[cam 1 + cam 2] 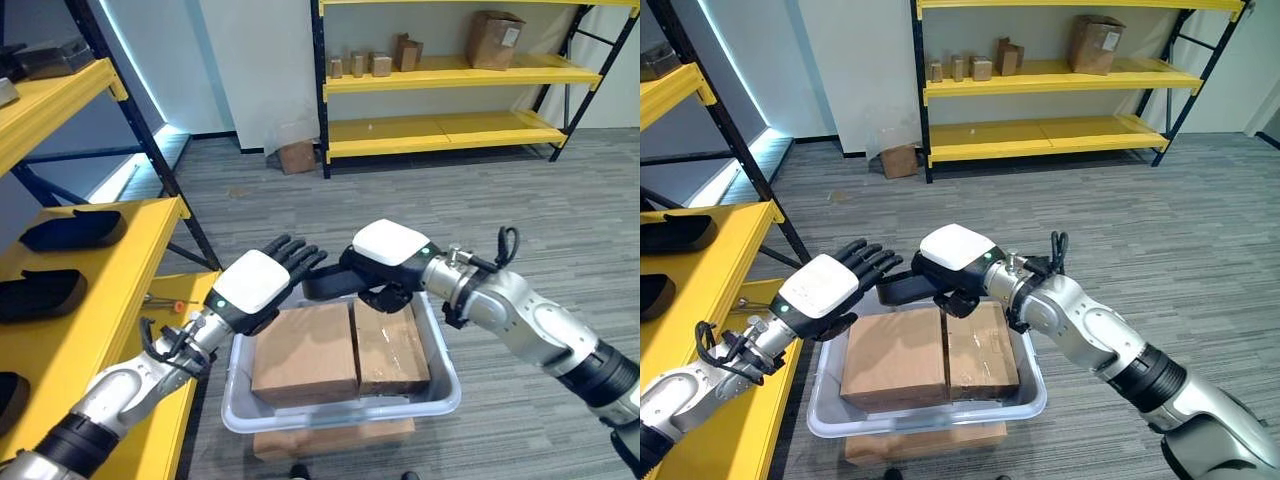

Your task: Move parts from the plastic box to the shelf.

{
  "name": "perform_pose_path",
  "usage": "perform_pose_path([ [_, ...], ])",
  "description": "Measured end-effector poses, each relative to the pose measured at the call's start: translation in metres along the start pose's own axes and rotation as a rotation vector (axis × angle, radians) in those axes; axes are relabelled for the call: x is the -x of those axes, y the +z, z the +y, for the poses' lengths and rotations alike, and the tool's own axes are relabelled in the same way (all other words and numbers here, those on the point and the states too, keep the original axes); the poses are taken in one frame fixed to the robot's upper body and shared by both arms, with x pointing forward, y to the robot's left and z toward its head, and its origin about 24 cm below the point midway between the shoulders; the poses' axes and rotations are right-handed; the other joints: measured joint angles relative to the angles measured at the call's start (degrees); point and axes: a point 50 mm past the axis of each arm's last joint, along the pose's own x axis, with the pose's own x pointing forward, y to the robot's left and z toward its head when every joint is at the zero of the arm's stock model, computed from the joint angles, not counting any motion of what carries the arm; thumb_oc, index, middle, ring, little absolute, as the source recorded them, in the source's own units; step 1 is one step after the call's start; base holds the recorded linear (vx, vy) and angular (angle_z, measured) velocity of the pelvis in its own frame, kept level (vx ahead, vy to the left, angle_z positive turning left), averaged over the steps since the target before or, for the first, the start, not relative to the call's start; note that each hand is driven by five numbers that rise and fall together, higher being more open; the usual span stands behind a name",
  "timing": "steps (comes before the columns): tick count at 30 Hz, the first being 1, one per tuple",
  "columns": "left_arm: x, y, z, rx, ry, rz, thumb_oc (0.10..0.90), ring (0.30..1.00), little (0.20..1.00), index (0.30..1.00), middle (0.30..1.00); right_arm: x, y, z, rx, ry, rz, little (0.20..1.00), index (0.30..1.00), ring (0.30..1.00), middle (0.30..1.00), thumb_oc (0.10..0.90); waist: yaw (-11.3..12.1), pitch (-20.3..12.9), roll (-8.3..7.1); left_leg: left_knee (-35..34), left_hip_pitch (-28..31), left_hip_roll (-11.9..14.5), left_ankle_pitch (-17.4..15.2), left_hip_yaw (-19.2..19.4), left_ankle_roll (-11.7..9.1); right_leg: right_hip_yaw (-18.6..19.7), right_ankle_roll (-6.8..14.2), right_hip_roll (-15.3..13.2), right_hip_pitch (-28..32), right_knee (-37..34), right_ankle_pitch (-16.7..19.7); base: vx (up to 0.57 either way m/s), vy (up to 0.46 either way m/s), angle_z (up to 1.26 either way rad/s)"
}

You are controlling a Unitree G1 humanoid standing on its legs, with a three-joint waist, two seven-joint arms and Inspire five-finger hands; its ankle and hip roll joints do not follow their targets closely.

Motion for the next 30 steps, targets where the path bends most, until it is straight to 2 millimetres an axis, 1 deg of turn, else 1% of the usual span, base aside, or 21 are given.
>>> perform_pose_path([
  [6,0.000,-0.001,-0.001,0.001,-0.003,0.022,0.900,1.000,1.000,1.000,1.000,0.000,0.004,-0.001,0.008,0.000,-0.022,0.300,0.300,0.300,0.300,0.400,-0.26,0.00,0.00,0.00,0.07,0.02,-0.01,0.76,0.01,0.77,-0.02,0.04,-0.39,0.00,0.16,0.00,-0.004,-0.07],
  [9,-0.003,0.000,-0.004,0.013,0.009,0.058,0.900,1.000,1.000,1.000,1.000,0.002,0.017,-0.007,0.028,-0.011,-0.080,0.300,0.300,0.300,0.300,0.400,-0.34,0.00,0.00,0.00,0.29,0.02,-0.01,0.94,0.01,1.05,-0.02,0.06,-0.33,0.00,0.16,0.00,-0.012,-0.04],
  [13,-0.003,-0.002,-0.006,0.015,-0.006,0.088,0.900,1.000,1.000,1.000,1.000,0.001,0.019,-0.008,0.025,-0.016,-0.093,0.300,0.300,0.300,0.300,0.400,-0.36,-0.02,-0.03,0.00,0.46,0.07,-0.01,0.97,0.01,1.13,-0.05,0.09,-0.21,-0.02,0.18,0.00,-0.004,-0.01],
  [16,-0.005,-0.001,-0.013,0.068,0.003,0.115,0.900,1.000,1.000,1.000,1.000,0.001,0.020,-0.007,0.025,-0.017,-0.096,0.300,0.300,0.300,0.300,0.400,-0.36,-0.03,-0.05,-0.01,0.49,0.05,-0.06,1.01,0.01,1.17,-0.07,0.09,-0.24,-0.08,0.20,0.00,0.000,0.00],
  [19,-0.004,-0.003,-0.026,0.176,0.000,0.188,0.900,1.000,1.000,1.000,1.000,0.000,0.023,-0.008,0.024,-0.022,-0.114,0.300,0.300,0.300,0.300,0.400,-0.41,-0.06,-0.13,-0.17,0.49,0.07,-0.07,1.17,0.02,1.31,-0.12,0.13,-0.30,-0.06,0.26,0.00,0.000,0.00],
  [21,-0.005,-0.002,-0.033,0.286,0.015,0.236,0.900,1.000,1.000,1.000,1.000,-0.001,0.024,-0.008,0.023,-0.030,-0.127,0.300,0.300,0.300,0.300,0.400,-0.44,-0.09,-0.17,-0.18,0.56,0.06,-0.11,1.26,0.04,1.37,-0.11,0.10,-0.29,-0.03,0.25,0.00,0.000,0.00],
  [23,-0.007,0.005,-0.044,0.522,0.085,0.334,0.900,1.000,1.000,1.000,1.000,-0.003,0.027,-0.008,0.001,-0.049,-0.133,0.300,0.300,0.300,0.300,0.400,-0.40,-0.22,-0.40,-0.19,0.58,0.06,-0.19,1.30,0.05,1.43,-0.11,0.10,-0.30,-0.06,0.26,0.00,0.000,0.00],
  [26,-0.005,0.012,-0.054,0.735,0.144,0.424,0.900,1.000,1.000,1.000,1.000,-0.004,0.029,-0.007,-0.017,-0.063,-0.142,0.300,0.300,0.300,0.300,0.400,-0.41,-0.57,-1.03,-0.13,0.61,0.13,-0.21,1.32,0.04,1.46,-0.10,0.22,-0.30,-0.08,0.23,0.00,0.000,0.00],
  [30,-0.001,0.012,-0.057,0.832,0.124,0.435,0.900,1.000,1.000,1.000,1.000,-0.004,0.032,-0.001,-0.030,-0.072,-0.140,0.300,0.300,0.300,0.300,0.400,-0.26,-0.75,-1.57,-0.05,0.60,0.19,-0.23,1.32,0.07,1.45,-0.11,0.27,-0.29,-0.21,0.22,0.00,0.000,0.00],
])
